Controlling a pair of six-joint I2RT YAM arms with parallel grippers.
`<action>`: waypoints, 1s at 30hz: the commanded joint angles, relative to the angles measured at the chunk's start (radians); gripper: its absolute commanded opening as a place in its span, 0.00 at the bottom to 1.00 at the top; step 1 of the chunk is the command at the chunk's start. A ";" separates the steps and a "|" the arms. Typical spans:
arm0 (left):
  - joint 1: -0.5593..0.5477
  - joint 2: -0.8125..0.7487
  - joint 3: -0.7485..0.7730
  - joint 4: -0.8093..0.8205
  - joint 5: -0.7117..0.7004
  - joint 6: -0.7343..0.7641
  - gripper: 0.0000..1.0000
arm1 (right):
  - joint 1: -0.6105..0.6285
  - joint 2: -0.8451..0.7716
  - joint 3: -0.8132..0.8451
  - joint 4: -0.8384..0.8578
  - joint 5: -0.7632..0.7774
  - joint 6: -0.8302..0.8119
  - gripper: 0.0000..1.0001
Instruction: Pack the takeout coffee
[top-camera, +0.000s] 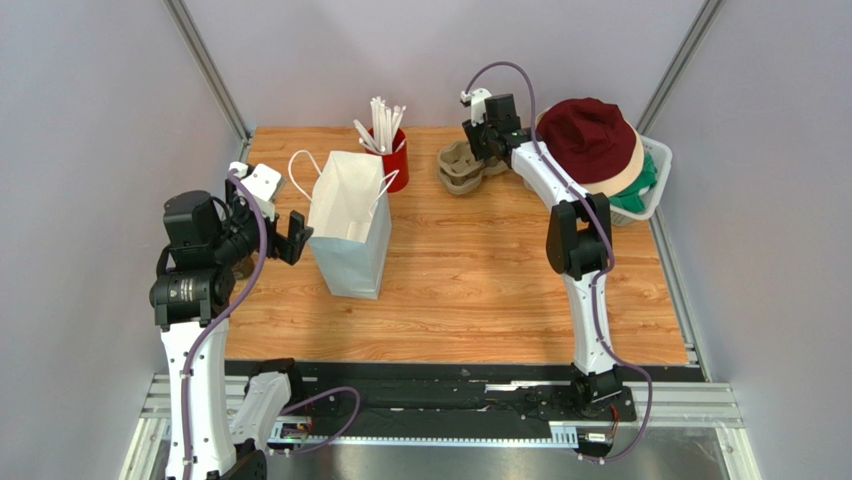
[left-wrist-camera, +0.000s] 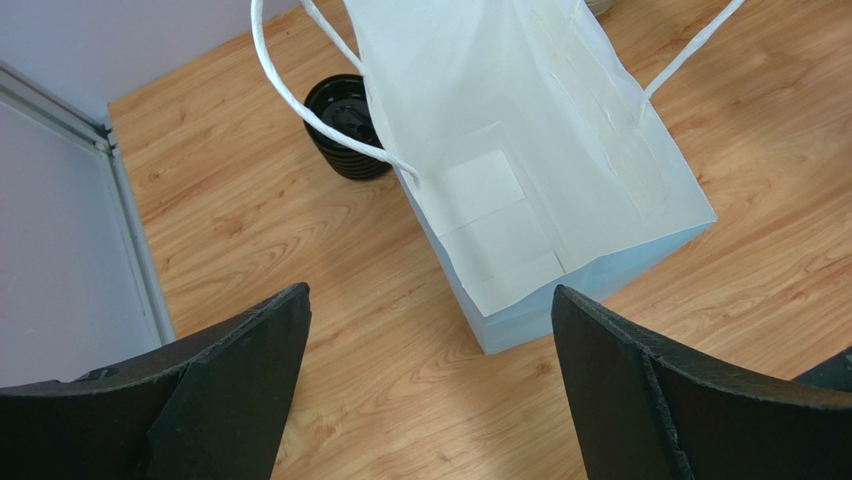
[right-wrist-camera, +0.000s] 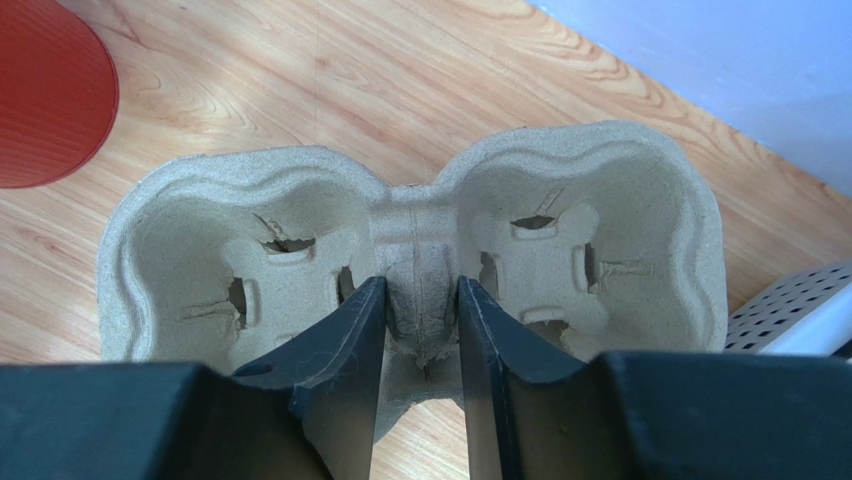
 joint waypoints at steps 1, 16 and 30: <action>0.010 -0.011 -0.001 0.024 0.027 -0.010 0.99 | 0.004 -0.035 0.013 0.023 0.006 0.002 0.35; 0.016 -0.010 -0.004 0.026 0.030 -0.013 0.99 | 0.039 -0.170 -0.125 0.049 -0.069 0.047 0.31; 0.018 -0.019 -0.013 0.029 0.033 -0.013 0.99 | 0.067 -0.184 -0.234 0.148 -0.028 0.053 0.31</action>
